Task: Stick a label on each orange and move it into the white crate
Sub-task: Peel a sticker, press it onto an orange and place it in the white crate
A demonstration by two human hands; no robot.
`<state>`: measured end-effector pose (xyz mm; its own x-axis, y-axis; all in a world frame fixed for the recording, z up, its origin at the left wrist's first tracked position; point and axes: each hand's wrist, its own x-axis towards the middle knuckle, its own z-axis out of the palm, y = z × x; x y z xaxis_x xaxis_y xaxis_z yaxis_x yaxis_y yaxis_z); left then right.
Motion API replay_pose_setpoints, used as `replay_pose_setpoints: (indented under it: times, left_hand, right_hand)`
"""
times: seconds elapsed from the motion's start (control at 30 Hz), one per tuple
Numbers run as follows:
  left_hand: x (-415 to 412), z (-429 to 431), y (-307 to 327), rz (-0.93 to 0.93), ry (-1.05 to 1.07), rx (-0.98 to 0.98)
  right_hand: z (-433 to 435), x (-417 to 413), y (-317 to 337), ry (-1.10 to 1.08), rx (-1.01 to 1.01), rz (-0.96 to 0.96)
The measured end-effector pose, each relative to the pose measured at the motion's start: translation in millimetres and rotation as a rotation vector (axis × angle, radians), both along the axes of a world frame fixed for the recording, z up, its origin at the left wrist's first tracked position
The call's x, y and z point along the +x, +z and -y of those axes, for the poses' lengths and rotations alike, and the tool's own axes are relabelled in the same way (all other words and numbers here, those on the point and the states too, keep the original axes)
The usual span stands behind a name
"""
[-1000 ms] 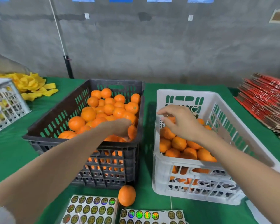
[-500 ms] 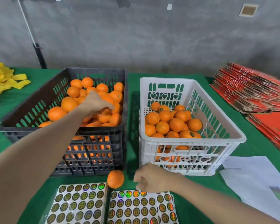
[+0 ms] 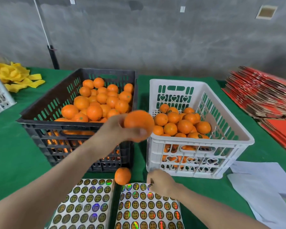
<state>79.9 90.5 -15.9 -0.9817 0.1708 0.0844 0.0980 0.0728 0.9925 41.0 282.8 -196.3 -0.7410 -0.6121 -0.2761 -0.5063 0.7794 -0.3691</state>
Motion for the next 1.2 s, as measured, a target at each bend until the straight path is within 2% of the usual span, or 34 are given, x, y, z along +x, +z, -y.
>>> replay_pose_setpoints:
  times: [0.07,0.2,0.33,0.43,0.57,0.73,0.83,1.07,1.2]
  left_hand:
    - [8.2,-9.9,-15.9,0.05,-0.046,-0.068]
    - [14.6,-18.1,-35.1,0.196,-0.147,-0.186]
    - [11.6,-17.6,-35.4,0.298,-0.244,-0.174]
    - [6.8,-14.8,-29.9,0.291,-0.269,-0.14]
    - [1.5,-13.0,-19.8,0.251,-0.293,-0.036]
    - [-4.7,-10.1,-16.6,0.283,-0.255,0.331]
    - [-8.0,-8.1,-18.6,0.343,-0.199,0.467]
    - [-12.8,-3.7,-22.8,0.384,-0.223,0.54]
    - [-16.1,-0.8,-26.7,0.366,-0.259,0.502]
  right_hand:
    - [-3.8,2.2,11.1,-0.009,-0.072,0.012]
    - [-11.8,5.1,57.9,-0.01,-0.291,0.171]
    - [-19.7,6.1,106.2,0.021,-0.503,0.07]
    - [-26.5,3.3,127.4,-0.026,-0.629,0.02]
    - [-29.2,0.7,148.7,-0.1,-0.802,0.052]
    - [-32.9,-2.3,163.1,-0.072,-0.874,0.2]
    - [-29.1,-0.4,166.0,-0.043,-0.927,0.239]
    - [-21.9,0.8,162.6,-0.035,-0.944,0.236]
    - [-21.8,-0.3,160.4,-0.025,-0.907,0.241]
